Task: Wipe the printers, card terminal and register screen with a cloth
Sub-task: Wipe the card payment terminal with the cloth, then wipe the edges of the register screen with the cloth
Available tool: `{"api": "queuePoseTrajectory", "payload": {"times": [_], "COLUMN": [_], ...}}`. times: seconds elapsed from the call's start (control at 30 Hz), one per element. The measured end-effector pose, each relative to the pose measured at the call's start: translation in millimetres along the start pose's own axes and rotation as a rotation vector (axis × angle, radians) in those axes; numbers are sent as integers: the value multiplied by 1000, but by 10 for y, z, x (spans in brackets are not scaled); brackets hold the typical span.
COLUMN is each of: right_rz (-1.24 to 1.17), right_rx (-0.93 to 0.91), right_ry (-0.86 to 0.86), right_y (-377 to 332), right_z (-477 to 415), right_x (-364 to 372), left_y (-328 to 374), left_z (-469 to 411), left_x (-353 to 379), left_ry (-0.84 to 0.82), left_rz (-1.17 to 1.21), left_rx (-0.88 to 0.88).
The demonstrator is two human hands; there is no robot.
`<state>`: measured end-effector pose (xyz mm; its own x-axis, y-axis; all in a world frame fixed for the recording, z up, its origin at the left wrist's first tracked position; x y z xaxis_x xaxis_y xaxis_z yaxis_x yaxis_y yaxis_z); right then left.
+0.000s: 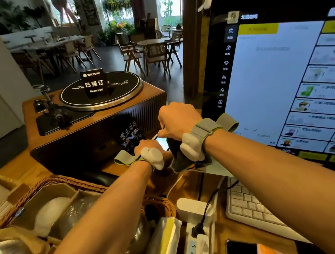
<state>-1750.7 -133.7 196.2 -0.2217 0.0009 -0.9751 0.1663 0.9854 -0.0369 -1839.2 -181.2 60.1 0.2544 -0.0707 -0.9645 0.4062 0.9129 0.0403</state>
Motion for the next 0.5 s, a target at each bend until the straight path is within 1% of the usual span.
{"api": "queuePoseTrajectory", "payload": {"times": [0.1,0.17,0.23,0.3,0.33,0.37,0.5], "right_rz": [-41,-80,-132,-188,-208,-222,-269], "right_rx": [12,22,27,21,18,13,1], "right_ry": [-6,13,53,102,128,154,283], "right_y": [4,-3,-27,-35,-33,-20,104], "right_z": [25,57,126,219,276,344,616], "right_x": [-30,-119,-286,-505,-624,-734,-1135], "left_y": [-3,-55,-115,-133,-128,-114,94], "left_z": [58,190,362,578,688,819,1295], "left_x": [-35,-207,-468,-724,-819,-871,-1007], "left_ry": [36,125,245,270,218,119,-459], "left_rz": [-3,55,262,506,600,694,1161], "left_rx": [15,39,140,300,365,417,535]}}
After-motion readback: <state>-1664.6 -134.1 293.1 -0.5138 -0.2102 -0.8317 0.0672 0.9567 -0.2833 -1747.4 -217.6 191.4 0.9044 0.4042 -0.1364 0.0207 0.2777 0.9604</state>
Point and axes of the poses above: each hand's wrist, its own z-axis away from the middle knuckle, its own x-axis out of the palm, y = z × x, the point moved 5 cm from there along -z, towards the middle knuckle
